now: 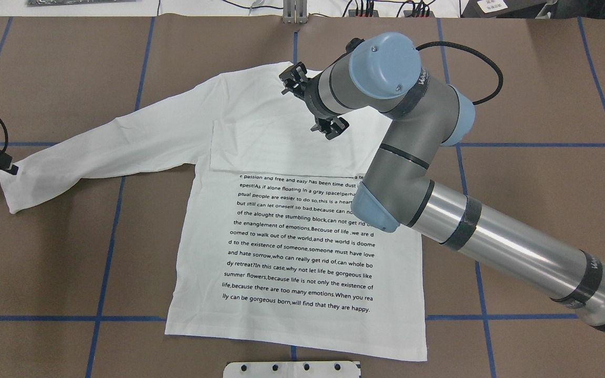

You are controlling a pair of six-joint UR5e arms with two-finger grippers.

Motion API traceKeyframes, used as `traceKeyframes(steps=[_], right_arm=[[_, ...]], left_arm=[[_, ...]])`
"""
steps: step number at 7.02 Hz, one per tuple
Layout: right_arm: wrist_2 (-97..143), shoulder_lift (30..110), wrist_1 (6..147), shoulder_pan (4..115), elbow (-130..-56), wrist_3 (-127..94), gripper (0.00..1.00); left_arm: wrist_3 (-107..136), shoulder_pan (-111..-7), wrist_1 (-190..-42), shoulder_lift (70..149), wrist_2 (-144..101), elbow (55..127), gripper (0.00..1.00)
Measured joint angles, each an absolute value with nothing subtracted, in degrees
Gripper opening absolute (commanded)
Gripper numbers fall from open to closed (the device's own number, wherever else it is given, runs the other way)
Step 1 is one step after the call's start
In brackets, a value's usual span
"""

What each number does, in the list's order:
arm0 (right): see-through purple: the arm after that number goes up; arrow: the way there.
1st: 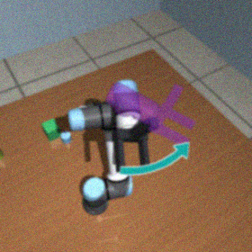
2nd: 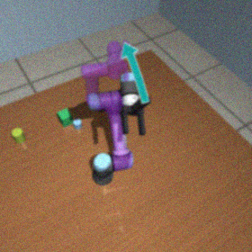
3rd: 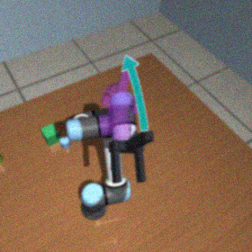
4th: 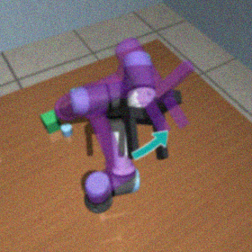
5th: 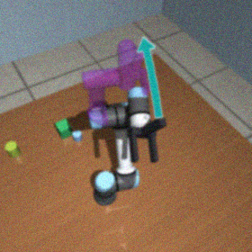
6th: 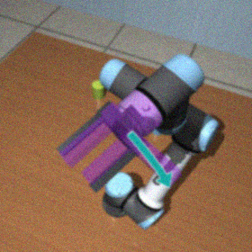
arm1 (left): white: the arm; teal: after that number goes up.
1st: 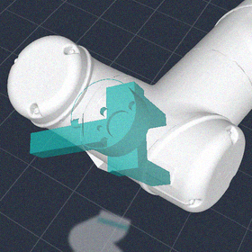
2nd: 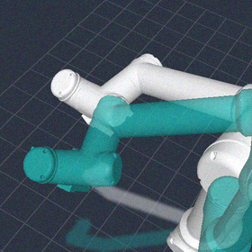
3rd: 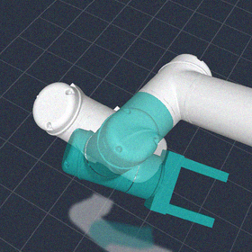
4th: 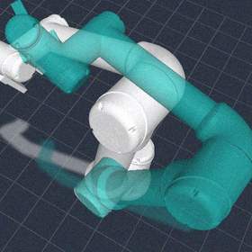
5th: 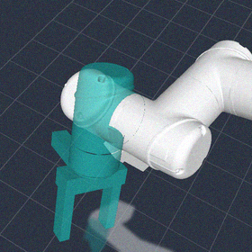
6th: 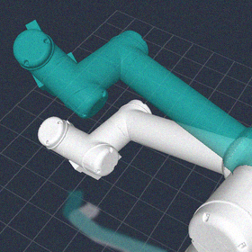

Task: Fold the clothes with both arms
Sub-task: 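Release the sleeve and raise the right gripper while the left gripper grasps the other cuff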

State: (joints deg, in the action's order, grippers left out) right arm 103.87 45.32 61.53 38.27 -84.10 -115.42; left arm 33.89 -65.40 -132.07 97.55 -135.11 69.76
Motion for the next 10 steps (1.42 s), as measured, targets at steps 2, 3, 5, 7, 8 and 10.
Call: traceKeyframes(steps=[2,3,5,7,8,10], right_arm=[[103.81,45.15,61.52,38.24,-84.04,-115.5,0.98],[103.8,45.04,61.52,38.24,-84.03,-115.59,0.98],[103.8,44.98,61.72,38.18,-84.02,-115.73,0.98],[103.83,45.19,61.96,38.2,-84.03,-115.7,0.99],[104.15,46.1,62.04,38.71,-84.66,-115.4,0.99],[107.28,51.72,61.85,41.98,-87.86,-109.16,0.99]], left_arm=[[33.82,-65.36,-132.12,97.53,-135.03,69.58,0.42],[33.8,-65.33,-132.16,97.4,-135.01,69.58,0.0],[33.79,-65.31,-132.03,97.38,-134.98,69.64,0.0],[34.19,-65.35,-131.15,97.69,-135.35,71.15,0.0],[34.34,-65.38,-129.51,98.23,-136.42,73.64,0.0],[41.44,-65.39,-122.75,101.75,-142.19,80.3,0.0]])
